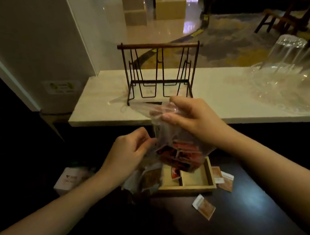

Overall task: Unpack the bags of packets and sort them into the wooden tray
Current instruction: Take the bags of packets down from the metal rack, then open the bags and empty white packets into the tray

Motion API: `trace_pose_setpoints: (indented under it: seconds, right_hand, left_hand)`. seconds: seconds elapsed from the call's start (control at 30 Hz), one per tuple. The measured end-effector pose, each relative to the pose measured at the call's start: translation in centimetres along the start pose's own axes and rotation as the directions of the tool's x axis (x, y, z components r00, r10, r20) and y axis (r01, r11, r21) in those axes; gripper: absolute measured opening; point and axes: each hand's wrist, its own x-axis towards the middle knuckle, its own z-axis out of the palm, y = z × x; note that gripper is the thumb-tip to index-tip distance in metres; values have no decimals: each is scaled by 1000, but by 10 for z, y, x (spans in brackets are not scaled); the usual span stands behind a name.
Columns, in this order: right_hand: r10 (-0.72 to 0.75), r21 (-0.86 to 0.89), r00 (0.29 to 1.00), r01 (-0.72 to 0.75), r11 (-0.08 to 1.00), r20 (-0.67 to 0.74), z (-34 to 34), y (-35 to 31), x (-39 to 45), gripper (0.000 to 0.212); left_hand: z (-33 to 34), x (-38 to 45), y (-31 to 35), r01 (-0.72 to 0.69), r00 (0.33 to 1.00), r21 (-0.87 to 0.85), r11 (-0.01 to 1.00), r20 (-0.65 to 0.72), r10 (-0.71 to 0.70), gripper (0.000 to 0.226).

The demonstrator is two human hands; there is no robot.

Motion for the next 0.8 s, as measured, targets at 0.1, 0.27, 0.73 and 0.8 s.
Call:
trace_pose_setpoints:
  seconds: [0.1, 0.27, 0.73, 0.8]
  right_hand:
    - [88, 166, 995, -94, 982, 43, 32, 26, -24, 29]
    - [223, 332, 969, -247, 910, 109, 88, 61, -68, 26]
    - [667, 417, 741, -631, 654, 75, 124, 137, -169, 15]
    - [748, 364, 661, -712, 601, 59, 120, 150, -185, 17]
  left_hand:
    - [23, -30, -18, 101, 993, -70, 992, 61, -97, 18]
    - [50, -84, -52, 284, 957, -173, 943, 110, -268, 37]
    - [87, -119, -63, 572, 766, -431, 698, -25, -642, 21]
    - [95, -118, -62, 595, 756, -454, 664, 35, -653, 16]
